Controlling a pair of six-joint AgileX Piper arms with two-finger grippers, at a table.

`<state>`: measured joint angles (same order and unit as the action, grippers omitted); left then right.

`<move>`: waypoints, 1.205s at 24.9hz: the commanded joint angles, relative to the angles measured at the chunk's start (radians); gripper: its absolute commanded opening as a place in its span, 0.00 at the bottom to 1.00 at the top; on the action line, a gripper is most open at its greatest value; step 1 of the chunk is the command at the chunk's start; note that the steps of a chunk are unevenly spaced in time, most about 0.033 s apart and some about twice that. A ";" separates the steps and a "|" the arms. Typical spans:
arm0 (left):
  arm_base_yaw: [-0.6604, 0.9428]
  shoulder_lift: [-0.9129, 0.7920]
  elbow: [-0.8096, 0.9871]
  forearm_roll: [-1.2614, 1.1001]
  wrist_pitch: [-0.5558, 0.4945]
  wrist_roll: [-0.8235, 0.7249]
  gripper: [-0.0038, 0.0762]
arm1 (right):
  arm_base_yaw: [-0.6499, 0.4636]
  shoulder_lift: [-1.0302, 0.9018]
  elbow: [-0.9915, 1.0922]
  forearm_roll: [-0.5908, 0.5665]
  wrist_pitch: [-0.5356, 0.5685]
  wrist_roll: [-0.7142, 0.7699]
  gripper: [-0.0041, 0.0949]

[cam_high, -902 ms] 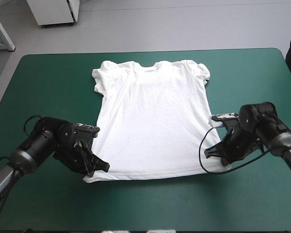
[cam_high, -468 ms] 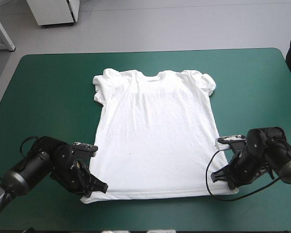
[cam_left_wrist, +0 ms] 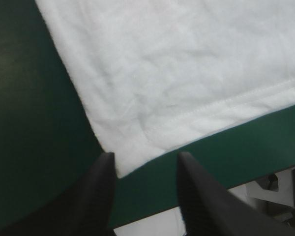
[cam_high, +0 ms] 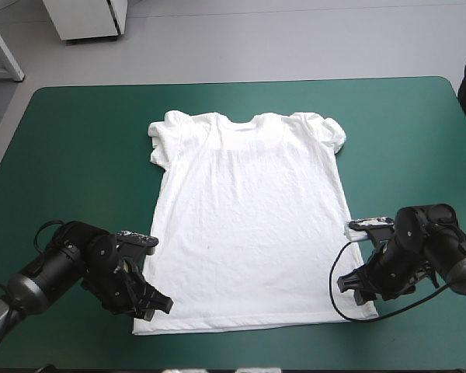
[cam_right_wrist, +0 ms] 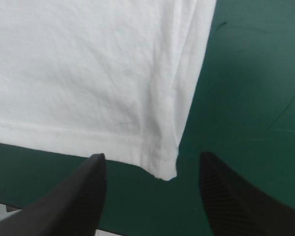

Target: Fold the cloth

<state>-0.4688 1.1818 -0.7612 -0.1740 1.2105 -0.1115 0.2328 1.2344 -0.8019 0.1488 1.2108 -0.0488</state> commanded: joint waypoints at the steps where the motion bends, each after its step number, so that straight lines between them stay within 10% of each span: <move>1: -0.006 -0.029 -0.035 -0.018 0.085 0.001 0.67 | 0.002 -0.029 -0.052 0.012 0.041 -0.002 0.68; 17: 0.142 0.311 -0.603 0.329 -0.195 -0.055 0.72 | 0.002 0.277 -0.631 -0.162 -0.136 0.095 0.68; 30: 0.185 0.743 -0.824 0.230 -0.203 0.005 0.72 | -0.080 0.514 -0.898 -0.135 -0.163 0.091 0.68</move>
<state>-0.2870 1.9670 -1.5501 0.0687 1.0233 -0.1042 0.1771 1.7961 -1.6625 0.0087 1.0862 0.0472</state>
